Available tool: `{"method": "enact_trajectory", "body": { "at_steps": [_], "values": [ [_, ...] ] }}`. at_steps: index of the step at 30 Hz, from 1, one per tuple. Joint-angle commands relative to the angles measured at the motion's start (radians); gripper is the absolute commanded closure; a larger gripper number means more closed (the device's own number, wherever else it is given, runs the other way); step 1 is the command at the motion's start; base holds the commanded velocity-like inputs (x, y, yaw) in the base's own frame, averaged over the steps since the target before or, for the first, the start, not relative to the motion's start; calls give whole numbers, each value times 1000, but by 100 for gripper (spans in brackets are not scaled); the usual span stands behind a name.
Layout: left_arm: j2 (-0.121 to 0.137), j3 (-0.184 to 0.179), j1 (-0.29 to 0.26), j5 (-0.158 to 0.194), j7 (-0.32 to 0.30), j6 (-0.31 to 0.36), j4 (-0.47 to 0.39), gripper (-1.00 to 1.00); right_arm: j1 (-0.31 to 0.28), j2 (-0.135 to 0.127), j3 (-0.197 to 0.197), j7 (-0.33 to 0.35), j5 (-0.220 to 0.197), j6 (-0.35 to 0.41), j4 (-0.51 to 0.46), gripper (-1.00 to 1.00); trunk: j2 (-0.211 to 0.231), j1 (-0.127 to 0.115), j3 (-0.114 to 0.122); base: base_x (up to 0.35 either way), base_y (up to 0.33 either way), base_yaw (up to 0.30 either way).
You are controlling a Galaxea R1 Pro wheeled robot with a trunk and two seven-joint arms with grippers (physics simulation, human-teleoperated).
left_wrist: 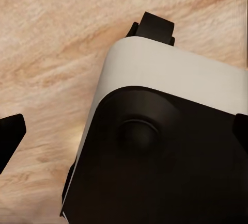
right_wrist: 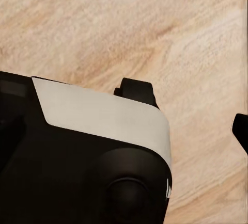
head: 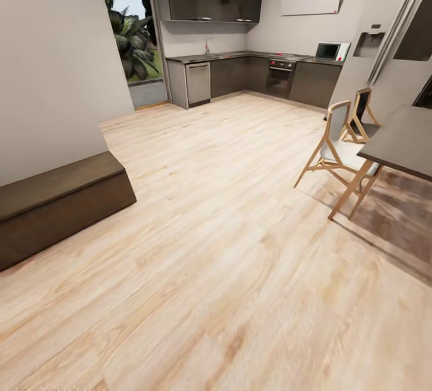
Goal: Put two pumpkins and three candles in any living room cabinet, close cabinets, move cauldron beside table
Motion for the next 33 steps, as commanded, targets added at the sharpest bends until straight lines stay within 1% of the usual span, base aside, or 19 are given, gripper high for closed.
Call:
{"method": "enact_trajectory", "body": {
  "at_steps": [1,6,24,33],
  "values": [
    [0,0,0,0,0,0,0,-100,0,0,0,0,0,0,0,-100,0,0,0,116,-124,284],
    [1,0,0,1,0,0,0,-100,0,0,0,0,0,0,0,-100,0,0,0,45,-60,284],
    [2,0,0,2,0,0,0,-100,0,-1,0,0,0,0,0,-100,0,0,0,1,-1,284],
    [2,0,0,2,0,0,0,-100,0,-1,0,-1,0,0,0,-100,0,0,5,0,0,287]
  ]
}}
